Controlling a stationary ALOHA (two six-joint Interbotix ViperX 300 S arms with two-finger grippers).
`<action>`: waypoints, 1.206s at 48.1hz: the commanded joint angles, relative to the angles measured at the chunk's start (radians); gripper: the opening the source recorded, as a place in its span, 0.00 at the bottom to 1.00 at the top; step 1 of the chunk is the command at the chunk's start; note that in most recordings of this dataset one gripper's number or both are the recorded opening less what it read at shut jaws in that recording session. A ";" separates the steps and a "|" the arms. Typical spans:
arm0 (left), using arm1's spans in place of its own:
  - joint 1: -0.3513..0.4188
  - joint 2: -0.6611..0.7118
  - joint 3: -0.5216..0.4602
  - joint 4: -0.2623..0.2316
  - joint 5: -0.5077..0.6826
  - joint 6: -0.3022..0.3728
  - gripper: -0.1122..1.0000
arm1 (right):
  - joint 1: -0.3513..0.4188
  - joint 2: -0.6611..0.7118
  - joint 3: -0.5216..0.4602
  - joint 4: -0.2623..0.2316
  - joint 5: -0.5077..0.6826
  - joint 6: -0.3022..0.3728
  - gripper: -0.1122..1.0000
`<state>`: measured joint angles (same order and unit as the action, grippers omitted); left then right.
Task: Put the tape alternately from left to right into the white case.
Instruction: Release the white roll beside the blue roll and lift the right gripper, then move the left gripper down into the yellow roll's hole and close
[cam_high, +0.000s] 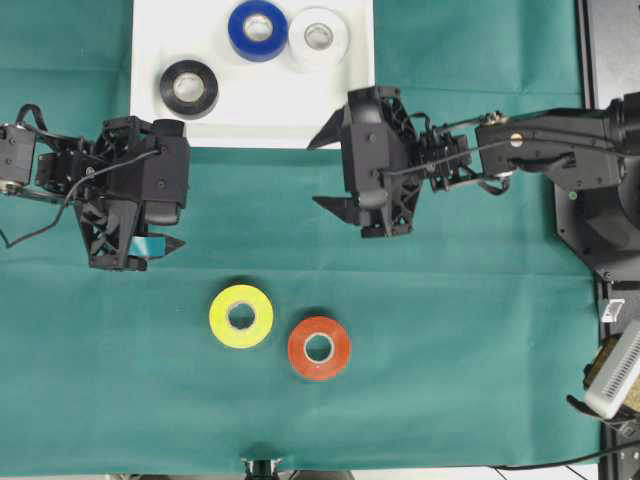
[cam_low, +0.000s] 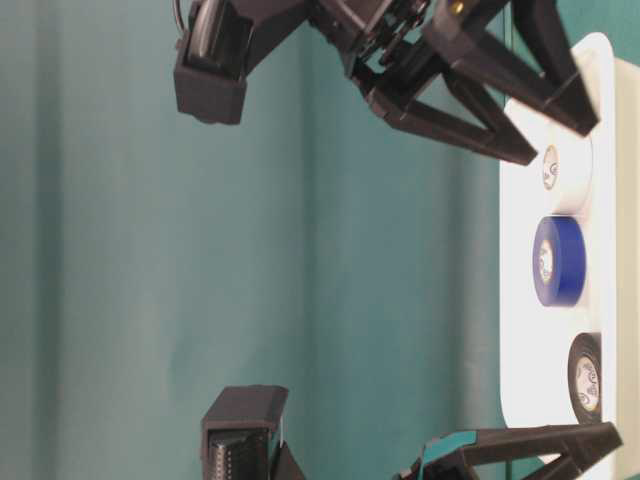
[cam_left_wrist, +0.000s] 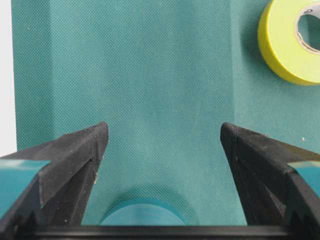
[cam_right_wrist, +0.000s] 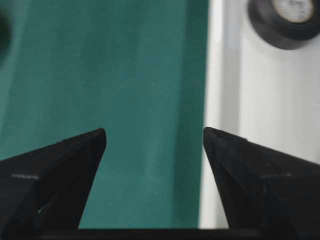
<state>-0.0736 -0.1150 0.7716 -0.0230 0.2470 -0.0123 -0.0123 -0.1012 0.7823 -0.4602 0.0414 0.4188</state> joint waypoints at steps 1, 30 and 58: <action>-0.003 -0.014 -0.020 -0.002 -0.006 0.002 1.00 | 0.014 -0.025 0.000 0.005 -0.008 0.003 0.92; -0.008 -0.014 -0.031 -0.003 -0.006 -0.038 1.00 | 0.028 -0.023 0.029 0.003 -0.008 0.066 0.92; -0.087 -0.012 -0.048 -0.003 -0.008 -0.434 1.00 | 0.028 -0.008 0.029 0.003 -0.008 0.067 0.92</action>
<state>-0.1565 -0.1150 0.7424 -0.0245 0.2470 -0.4341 0.0138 -0.0997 0.8207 -0.4587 0.0414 0.4847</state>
